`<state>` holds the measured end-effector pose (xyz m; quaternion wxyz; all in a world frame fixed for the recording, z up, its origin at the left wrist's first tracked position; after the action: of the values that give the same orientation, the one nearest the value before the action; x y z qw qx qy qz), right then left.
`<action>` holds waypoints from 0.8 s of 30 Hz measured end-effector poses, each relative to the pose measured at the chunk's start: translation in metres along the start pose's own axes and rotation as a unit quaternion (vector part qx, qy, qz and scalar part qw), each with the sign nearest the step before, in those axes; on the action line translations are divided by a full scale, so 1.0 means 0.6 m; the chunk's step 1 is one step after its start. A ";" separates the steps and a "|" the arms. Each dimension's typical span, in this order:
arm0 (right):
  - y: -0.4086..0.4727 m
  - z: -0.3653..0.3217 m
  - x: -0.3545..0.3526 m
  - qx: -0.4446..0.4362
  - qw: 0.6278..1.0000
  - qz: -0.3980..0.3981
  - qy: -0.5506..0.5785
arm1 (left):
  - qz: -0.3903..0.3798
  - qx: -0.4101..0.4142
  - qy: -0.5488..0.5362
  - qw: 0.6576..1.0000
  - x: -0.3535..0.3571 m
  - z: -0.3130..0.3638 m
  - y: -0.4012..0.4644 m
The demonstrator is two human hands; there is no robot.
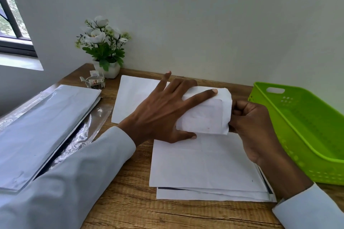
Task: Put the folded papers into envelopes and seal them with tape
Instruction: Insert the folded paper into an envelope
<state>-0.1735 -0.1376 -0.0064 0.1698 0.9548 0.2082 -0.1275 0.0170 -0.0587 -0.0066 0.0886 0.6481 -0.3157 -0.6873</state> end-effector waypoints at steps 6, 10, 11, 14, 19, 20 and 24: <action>0.005 0.000 -0.016 0.008 0.997 -0.056 0.047 | -0.014 -0.008 -0.007 1.000 -0.001 -0.002 -0.001; 0.006 0.003 -0.003 0.004 0.996 -0.082 0.018 | -0.002 0.019 -0.027 0.999 0.004 0.010 0.000; 0.006 0.004 0.000 0.004 0.996 -0.086 0.016 | -0.002 0.026 -0.031 0.999 0.006 0.013 0.001; 0.004 0.001 0.005 0.002 0.996 -0.085 0.001 | -0.010 0.025 -0.027 0.999 0.010 0.016 0.003; 0.004 0.001 -0.014 0.022 0.996 -0.039 0.074 | 0.022 -0.028 -0.020 0.999 0.000 0.003 0.001; 0.002 0.001 -0.016 0.019 0.996 -0.033 0.078 | 0.029 -0.041 -0.020 0.999 -0.003 0.000 0.001; -0.011 -0.003 -0.003 -0.016 0.999 -0.027 -0.002 | 0.068 -0.058 -0.026 0.996 -0.013 0.001 0.005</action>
<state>-0.1775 -0.1319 -0.0063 0.1822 0.9456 0.2358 -0.1307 0.0167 -0.0565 0.0015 0.1643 0.6007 -0.3204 -0.7138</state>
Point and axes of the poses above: each hand's wrist, its own y-axis towards the middle knuckle, its own x-axis out of the palm, z = x × y, the point moved 2 cm from there along y, towards the middle knuckle, and after that the axes turned 14 degrees about -y, right-handed, at the moved point
